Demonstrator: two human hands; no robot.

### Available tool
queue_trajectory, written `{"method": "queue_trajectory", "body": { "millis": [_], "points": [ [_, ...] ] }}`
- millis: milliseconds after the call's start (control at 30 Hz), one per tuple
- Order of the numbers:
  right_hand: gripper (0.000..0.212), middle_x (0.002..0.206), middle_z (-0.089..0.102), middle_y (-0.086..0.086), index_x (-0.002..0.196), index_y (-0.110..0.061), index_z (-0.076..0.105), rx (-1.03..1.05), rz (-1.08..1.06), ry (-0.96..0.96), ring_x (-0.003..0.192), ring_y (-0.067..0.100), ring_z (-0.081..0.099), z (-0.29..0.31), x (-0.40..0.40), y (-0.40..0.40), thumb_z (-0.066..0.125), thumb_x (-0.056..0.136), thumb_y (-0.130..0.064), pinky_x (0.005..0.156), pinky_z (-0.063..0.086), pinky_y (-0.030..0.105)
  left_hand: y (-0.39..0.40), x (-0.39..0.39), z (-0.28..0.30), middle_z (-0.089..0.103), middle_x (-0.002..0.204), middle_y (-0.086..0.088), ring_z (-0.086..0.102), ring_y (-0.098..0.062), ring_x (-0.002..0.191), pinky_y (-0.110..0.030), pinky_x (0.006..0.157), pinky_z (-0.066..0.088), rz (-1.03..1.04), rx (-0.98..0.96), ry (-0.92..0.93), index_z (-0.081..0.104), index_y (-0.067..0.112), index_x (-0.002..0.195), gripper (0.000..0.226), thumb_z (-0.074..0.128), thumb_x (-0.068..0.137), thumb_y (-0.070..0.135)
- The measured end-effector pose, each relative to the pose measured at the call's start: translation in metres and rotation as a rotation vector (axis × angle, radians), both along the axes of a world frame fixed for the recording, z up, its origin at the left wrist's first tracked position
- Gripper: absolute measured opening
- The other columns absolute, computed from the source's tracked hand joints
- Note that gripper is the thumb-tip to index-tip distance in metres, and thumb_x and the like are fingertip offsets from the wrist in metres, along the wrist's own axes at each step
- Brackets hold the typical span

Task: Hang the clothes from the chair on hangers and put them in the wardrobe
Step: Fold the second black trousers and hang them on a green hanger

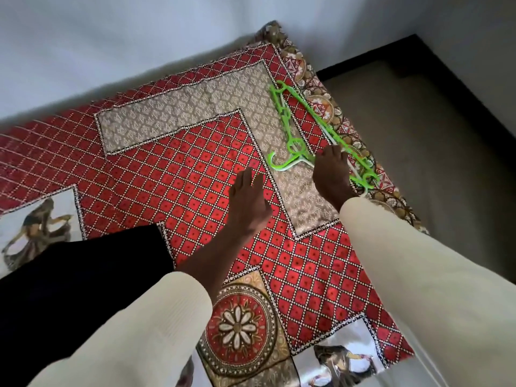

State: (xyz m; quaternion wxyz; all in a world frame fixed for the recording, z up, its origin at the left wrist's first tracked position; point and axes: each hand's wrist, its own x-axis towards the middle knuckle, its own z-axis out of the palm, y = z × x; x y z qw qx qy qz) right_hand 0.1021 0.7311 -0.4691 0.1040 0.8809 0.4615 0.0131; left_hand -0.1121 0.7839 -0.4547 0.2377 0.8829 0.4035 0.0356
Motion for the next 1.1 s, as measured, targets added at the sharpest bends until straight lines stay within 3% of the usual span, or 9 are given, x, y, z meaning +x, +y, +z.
{"method": "queue_trajectory", "body": {
  "millis": [167, 267, 367, 500, 600, 667, 733, 900, 1100],
  "points": [
    [0.036, 0.108, 0.056, 0.026, 0.102, 0.007, 0.061, 0.331, -0.018, -0.011, 0.103, 0.041, 0.051, 0.027, -0.007, -0.005, 0.039, 0.075, 0.0, 0.087, 0.043, 0.047, 0.0, -0.015, -0.001, 0.032, 0.154, -0.02, 0.025, -0.033, 0.145, -0.041, 0.12, 0.019, 0.087, -0.005, -0.09, 0.04, 0.005, 0.144, 0.061, 0.055, 0.085, 0.01],
    [0.041, 0.101, 0.056, 0.024, 0.097, 0.004, 0.061, 0.606, 0.03, 0.068, 0.095, 0.037, 0.045, 0.049, -0.035, -0.005, 0.034, 0.066, 0.002, 0.08, 0.033, 0.04, 0.002, -0.03, 0.006, 0.045, 0.144, -0.023, 0.037, -0.037, 0.136, -0.043, 0.116, 0.028, 0.274, -0.118, -0.206, 0.048, -0.001, 0.137, 0.052, 0.055, 0.087, 0.006],
    [0.03, 0.101, 0.058, 0.024, 0.099, 0.004, 0.065, 0.728, -0.065, 0.423, 0.091, 0.035, 0.053, 0.065, -0.078, 0.002, 0.045, 0.078, 0.014, 0.072, 0.032, 0.033, 0.013, -0.05, 0.025, 0.055, 0.134, -0.017, 0.051, -0.028, 0.121, -0.04, 0.106, 0.04, 0.563, -0.421, -0.361, 0.052, 0.002, 0.133, 0.043, 0.048, 0.095, 0.021],
    [0.032, 0.072, 0.058, 0.003, 0.08, -0.017, 0.063, 0.723, -0.403, 1.251, 0.059, 0.019, 0.057, 0.075, -0.156, 0.017, 0.044, 0.093, 0.004, 0.058, 0.047, 0.035, 0.033, -0.103, 0.063, 0.061, 0.125, -0.004, 0.059, -0.023, 0.109, -0.041, 0.097, 0.048, 0.841, -0.798, -0.612, 0.052, 0.012, 0.134, 0.045, 0.044, 0.102, 0.043],
    [0.032, 0.065, 0.055, 0.001, 0.075, -0.014, 0.059, 0.68, -0.465, 1.495, 0.049, 0.011, 0.057, 0.079, -0.23, 0.014, 0.044, 0.099, 0.003, 0.052, 0.048, 0.029, 0.043, -0.155, 0.077, 0.072, 0.098, -0.011, 0.07, -0.029, 0.087, -0.04, 0.081, 0.054, 0.928, -1.028, -0.896, 0.058, 0.009, 0.121, 0.035, 0.046, 0.102, 0.036],
    [0.029, 0.066, 0.059, 0.005, 0.076, -0.01, 0.059, 0.612, -0.543, 1.62, 0.052, 0.013, 0.06, 0.076, -0.28, 0.009, 0.045, 0.099, 0.001, 0.052, 0.051, 0.026, 0.041, -0.191, 0.08, 0.066, 0.073, -0.007, 0.062, -0.021, 0.055, -0.031, 0.055, 0.052, 1.038, -1.015, -0.947, 0.062, 0.012, 0.104, 0.022, 0.049, 0.101, 0.029],
    [0.027, 0.066, 0.063, 0.003, 0.079, -0.01, 0.061, 0.525, -0.6, 1.745, 0.056, 0.013, 0.06, 0.065, -0.324, 0.004, 0.046, 0.099, 0.0, 0.059, 0.05, 0.025, 0.038, -0.229, 0.072, 0.051, 0.06, 0.0, 0.042, -0.01, 0.039, -0.021, 0.038, 0.034, 1.135, -0.894, -0.894, 0.064, 0.016, 0.097, 0.015, 0.051, 0.1, 0.023],
    [0.023, 0.074, 0.074, -0.004, 0.095, -0.011, 0.064, 0.305, -0.778, 2.0, 0.068, 0.01, 0.067, 0.039, -0.388, -0.006, 0.042, 0.1, -0.016, 0.074, 0.047, 0.028, 0.018, -0.308, 0.043, 0.042, 0.057, 0.001, 0.032, -0.006, 0.036, -0.016, 0.037, 0.024, 1.229, -0.789, -0.779, 0.064, 0.021, 0.09, 0.022, 0.045, 0.102, 0.019],
    [0.018, 0.07, 0.073, 0.0, 0.098, -0.013, 0.061, 0.504, -0.888, 1.978, 0.066, 0.014, 0.066, 0.031, -0.411, -0.003, 0.043, 0.102, -0.016, 0.069, 0.052, 0.03, 0.002, -0.337, 0.025, 0.041, 0.058, 0.0, 0.033, -0.007, 0.036, -0.014, 0.035, 0.024, 1.247, -0.881, -0.749, 0.062, 0.016, 0.097, 0.02, 0.043, 0.104, 0.02]
  ]
}}
